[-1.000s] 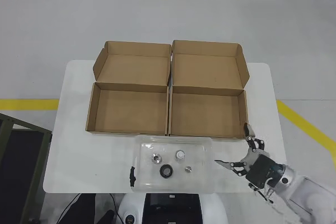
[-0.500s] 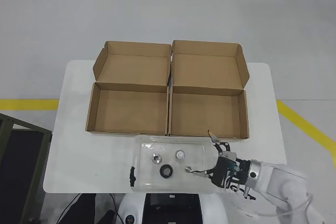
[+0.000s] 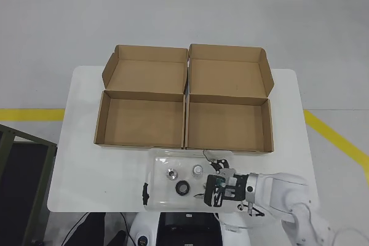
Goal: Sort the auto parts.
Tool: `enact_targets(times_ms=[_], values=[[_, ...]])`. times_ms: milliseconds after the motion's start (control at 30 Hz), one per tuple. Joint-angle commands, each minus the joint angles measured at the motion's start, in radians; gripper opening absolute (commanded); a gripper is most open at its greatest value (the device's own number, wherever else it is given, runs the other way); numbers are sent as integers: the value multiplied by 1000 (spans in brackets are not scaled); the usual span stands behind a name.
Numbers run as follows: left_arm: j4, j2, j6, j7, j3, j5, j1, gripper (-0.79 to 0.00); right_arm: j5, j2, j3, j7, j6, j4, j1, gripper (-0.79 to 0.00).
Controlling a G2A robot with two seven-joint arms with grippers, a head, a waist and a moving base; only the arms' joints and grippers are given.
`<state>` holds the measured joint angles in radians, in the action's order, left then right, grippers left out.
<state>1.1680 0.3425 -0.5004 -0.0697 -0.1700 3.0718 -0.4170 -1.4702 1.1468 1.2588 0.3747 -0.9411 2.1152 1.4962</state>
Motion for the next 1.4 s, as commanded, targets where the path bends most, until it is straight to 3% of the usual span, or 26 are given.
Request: enact_targets(times_ms=[0,100,167,233,433,500,733,900,1367], values=[[0,0,0,0,0,0,0,0,14,-1,-11,19,-3,-13,-13,0],[0,0,0,0,0,0,0,0,35,-2,-20,39,-4,-33,-28,0],[0,0,0,0,0,0,0,0,48,-3,-25,46,-3,-48,-37,-52],[0,0,0,0,0,0,0,0,56,-4,-30,54,3,-63,-46,0],[0,0,0,0,0,0,0,0,78,-7,-52,68,7,-110,-70,-22],[0,0,0,0,0,0,0,0,83,-8,-56,68,9,-122,-76,-49],[0,0,0,0,0,0,0,0,92,-11,-80,64,18,-167,-101,-265],[0,0,0,0,0,0,0,0,92,-13,-98,65,25,-192,-116,-289],[0,0,0,0,0,0,0,0,105,-20,-119,49,43,-246,-151,-517]])
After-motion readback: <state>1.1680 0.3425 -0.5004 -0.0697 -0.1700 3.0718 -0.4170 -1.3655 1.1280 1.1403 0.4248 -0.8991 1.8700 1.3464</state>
